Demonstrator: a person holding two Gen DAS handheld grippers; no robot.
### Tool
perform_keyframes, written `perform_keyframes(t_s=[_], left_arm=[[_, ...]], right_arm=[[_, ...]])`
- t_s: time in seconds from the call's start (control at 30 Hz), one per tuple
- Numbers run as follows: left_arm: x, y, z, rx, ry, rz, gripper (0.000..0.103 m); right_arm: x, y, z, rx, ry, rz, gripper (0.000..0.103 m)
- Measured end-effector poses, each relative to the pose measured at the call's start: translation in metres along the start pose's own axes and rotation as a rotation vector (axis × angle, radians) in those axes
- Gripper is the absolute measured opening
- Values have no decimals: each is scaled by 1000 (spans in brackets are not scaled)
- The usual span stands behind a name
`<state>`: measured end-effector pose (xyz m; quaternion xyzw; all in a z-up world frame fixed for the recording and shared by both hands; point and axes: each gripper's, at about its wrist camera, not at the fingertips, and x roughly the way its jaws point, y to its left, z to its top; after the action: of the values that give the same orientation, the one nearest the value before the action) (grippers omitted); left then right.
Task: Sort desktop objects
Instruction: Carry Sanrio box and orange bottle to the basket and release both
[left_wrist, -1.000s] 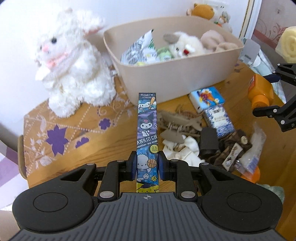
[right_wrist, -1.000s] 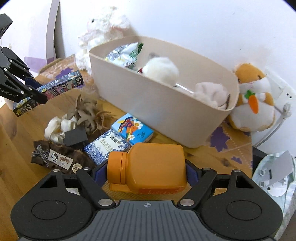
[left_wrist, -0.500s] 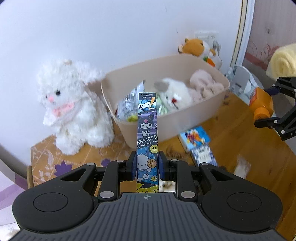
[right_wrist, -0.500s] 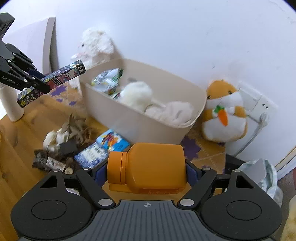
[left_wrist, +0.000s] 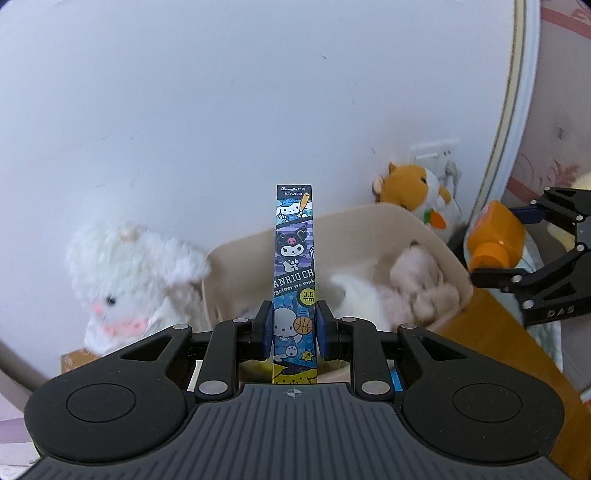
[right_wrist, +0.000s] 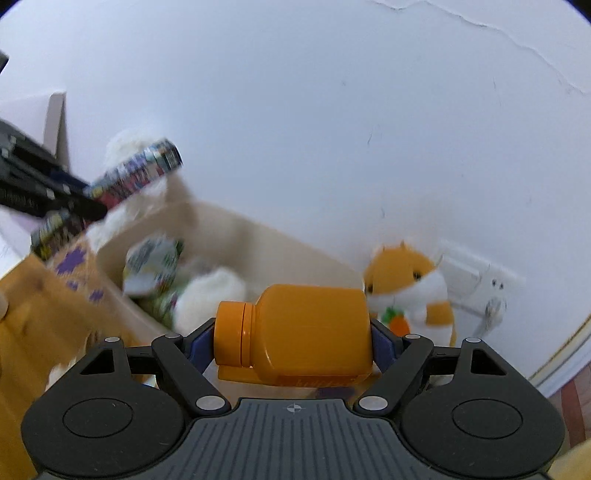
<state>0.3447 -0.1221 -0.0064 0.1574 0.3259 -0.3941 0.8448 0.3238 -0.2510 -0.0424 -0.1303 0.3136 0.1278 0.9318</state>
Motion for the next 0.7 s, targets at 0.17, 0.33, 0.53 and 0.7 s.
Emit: perform_keyframes(t_s=[0.17, 0.33, 0.53, 0.7], left_arm=[[28, -9, 15, -118, -10, 30, 23], [60, -21, 20, -157, 17, 77, 23], [90, -24, 14, -181, 79, 124, 23], [101, -23, 5, -187, 86, 149, 29]], right_arm=[[36, -1, 17, 117, -4, -18, 80], [73, 5, 17, 183, 49, -34, 80], [106, 15, 14, 125, 110, -69, 79], [116, 26, 0, 41, 146, -100, 82]])
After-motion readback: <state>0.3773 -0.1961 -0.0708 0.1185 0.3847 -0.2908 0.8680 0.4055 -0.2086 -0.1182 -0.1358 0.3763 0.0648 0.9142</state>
